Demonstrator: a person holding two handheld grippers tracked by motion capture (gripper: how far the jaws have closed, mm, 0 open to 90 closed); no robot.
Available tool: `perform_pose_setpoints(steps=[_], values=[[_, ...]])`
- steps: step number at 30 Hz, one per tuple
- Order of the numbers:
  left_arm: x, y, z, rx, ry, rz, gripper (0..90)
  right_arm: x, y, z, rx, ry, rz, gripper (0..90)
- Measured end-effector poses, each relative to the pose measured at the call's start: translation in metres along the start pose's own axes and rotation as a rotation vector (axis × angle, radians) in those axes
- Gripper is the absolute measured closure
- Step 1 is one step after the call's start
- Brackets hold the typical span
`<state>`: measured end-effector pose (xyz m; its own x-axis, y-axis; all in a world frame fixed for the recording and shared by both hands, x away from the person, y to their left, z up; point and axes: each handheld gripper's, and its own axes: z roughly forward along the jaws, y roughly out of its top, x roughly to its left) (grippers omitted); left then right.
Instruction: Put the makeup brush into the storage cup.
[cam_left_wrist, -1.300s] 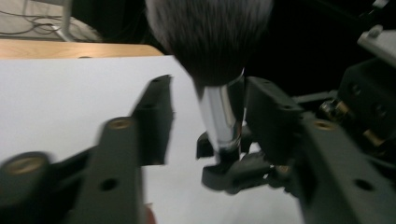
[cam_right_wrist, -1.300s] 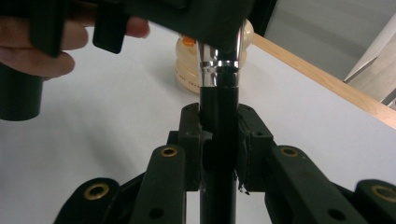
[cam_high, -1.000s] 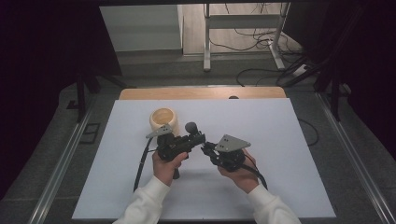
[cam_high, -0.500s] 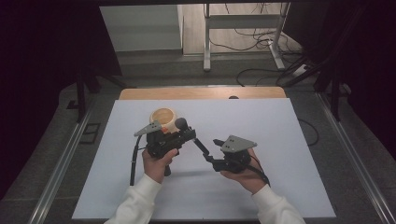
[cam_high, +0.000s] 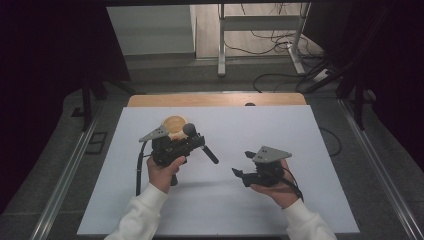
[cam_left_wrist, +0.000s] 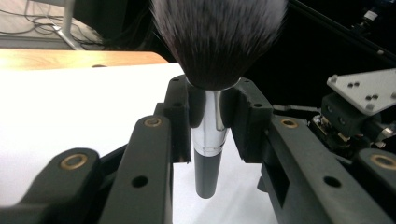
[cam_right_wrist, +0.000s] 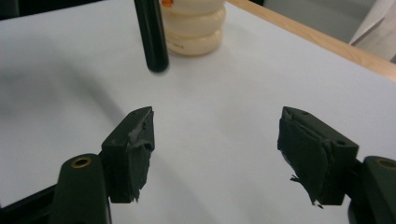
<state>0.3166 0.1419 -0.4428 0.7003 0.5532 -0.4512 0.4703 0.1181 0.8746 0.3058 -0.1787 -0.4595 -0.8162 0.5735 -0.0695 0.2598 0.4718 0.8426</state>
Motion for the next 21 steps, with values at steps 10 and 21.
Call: perform_pose_setpoints(steps=[10,21], values=[[-0.002,0.013,-0.005,0.005,0.035,0.035,70.4,-0.014,-0.022,-0.018,0.046,-0.031,0.047,24.6],[0.002,0.022,-0.015,-0.012,0.060,0.031,70.4,-0.024,-0.047,-0.032,0.090,-0.080,0.132,20.2]])
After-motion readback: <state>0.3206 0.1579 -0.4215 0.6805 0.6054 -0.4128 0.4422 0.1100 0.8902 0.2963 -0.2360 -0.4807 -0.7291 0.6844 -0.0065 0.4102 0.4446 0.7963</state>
